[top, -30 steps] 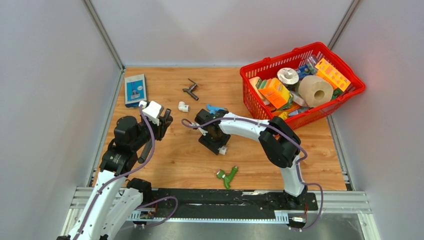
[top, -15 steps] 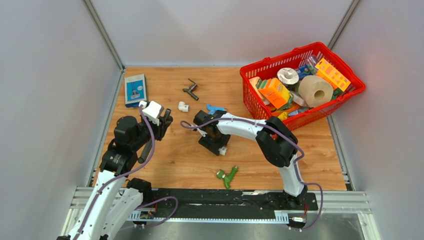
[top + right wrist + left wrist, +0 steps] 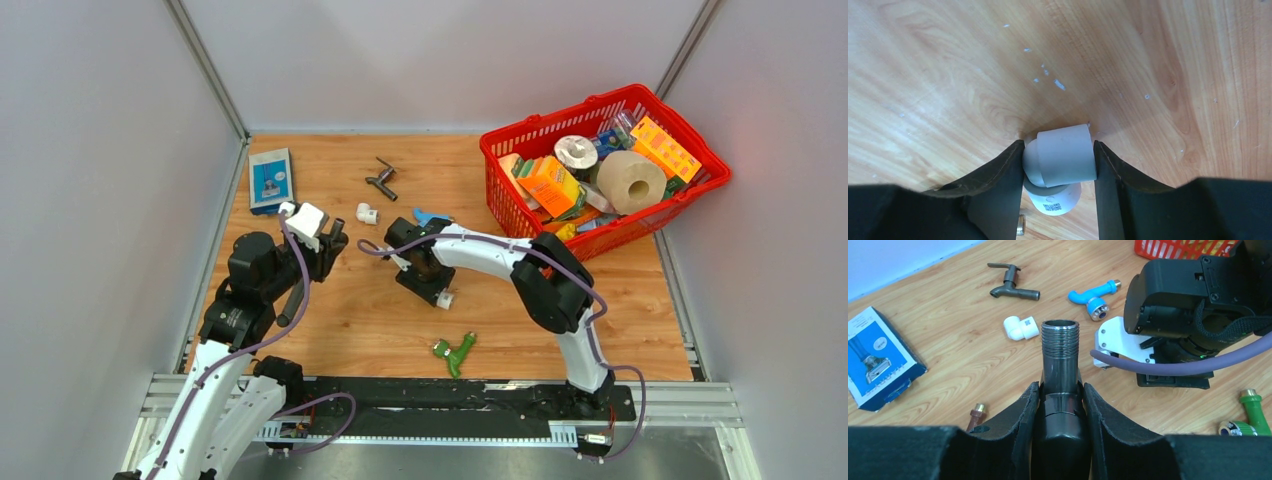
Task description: Install the water faucets
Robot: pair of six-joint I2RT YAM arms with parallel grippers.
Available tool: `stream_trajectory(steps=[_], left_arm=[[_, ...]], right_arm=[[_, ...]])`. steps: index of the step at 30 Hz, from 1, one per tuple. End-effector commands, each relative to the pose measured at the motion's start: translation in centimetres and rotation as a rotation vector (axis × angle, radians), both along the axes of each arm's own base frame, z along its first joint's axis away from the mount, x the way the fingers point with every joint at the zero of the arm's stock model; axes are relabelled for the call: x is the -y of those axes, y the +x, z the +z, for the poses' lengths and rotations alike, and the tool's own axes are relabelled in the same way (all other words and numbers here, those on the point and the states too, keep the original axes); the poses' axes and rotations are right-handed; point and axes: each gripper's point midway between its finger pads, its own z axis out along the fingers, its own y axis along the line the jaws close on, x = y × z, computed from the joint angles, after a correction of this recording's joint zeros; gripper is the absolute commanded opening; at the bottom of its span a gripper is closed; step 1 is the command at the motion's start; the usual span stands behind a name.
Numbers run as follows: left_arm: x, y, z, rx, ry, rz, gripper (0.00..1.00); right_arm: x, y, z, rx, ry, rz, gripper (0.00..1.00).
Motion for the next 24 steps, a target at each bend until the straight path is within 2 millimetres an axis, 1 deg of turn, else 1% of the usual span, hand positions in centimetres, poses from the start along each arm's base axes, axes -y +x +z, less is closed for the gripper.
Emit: stream_trajectory(steps=[1,3,5,7,8,9,10,11,12,14,15,16,17,18,19,20,23,24], left_arm=[[1.3,0.1,3.1,0.106,-0.062,-0.064,0.00],[2.0,-0.1,3.7,0.111,-0.095,-0.095,0.00],[3.0,-0.3,4.5,0.119,-0.138,-0.146,0.00],[4.1,-0.5,5.8,0.140,-0.181,-0.204,0.00],[4.8,-0.8,6.0,0.128,-0.203,-0.246,0.00],[5.2,-0.7,6.8,0.149,-0.217,-0.266,0.00],[5.8,-0.9,6.9,0.129,-0.239,-0.302,0.00],[6.2,-0.9,7.8,0.153,-0.256,-0.325,0.00],[6.9,-1.2,7.9,0.130,-0.281,-0.367,0.00],[7.9,-1.5,8.9,0.137,-0.334,-0.433,0.00],[8.3,-1.5,9.7,0.161,-0.359,-0.460,0.00],[8.8,-1.8,9.9,0.140,-0.397,-0.485,0.00],[9.0,-1.7,10.6,0.164,-0.415,-0.503,0.00],[9.4,-2.0,10.8,0.145,-0.448,-0.524,0.00],[9.5,-1.9,11.3,0.165,-0.462,-0.539,0.00],[9.7,-2.2,11.7,0.156,-0.487,-0.556,0.00],[10.5,-2.4,12.6,0.163,-0.526,-0.611,0.00],[10.8,-2.7,12.8,0.154,-0.541,-0.627,0.00]], right_arm=[[-2.1,1.1,5.7,0.057,0.219,0.026,0.04],[-3.0,2.0,8.9,0.102,0.357,0.028,0.00],[-3.9,3.2,12.8,0.182,0.508,0.037,0.00],[-4.3,4.0,17.5,0.258,0.686,0.059,0.00],[-4.4,4.2,19.7,0.288,0.776,0.079,0.00],[-4.1,4.5,22.9,0.344,0.881,0.092,0.00],[-4.1,4.4,25.6,0.379,0.982,0.115,0.00],[-3.7,4.4,27.0,0.392,1.057,0.124,0.00],[-3.4,4.5,29.3,0.425,1.140,0.135,0.00],[-2.6,4.6,32.6,0.457,1.263,0.156,0.00],[-2.5,4.3,34.1,0.471,1.313,0.190,0.00],[-2.5,4.0,35.1,0.488,1.344,0.221,0.00],[-2.5,3.8,36.6,0.524,1.383,0.254,0.00],[-2.5,3.5,37.3,0.538,1.412,0.279,0.00],[-2.5,3.2,38.3,0.560,1.449,0.304,0.00],[-2.5,2.9,39.6,0.585,1.498,0.338,0.00],[-2.4,1.7,42.2,0.593,1.626,0.413,0.00],[-2.4,1.3,42.6,0.594,1.663,0.430,0.00]])
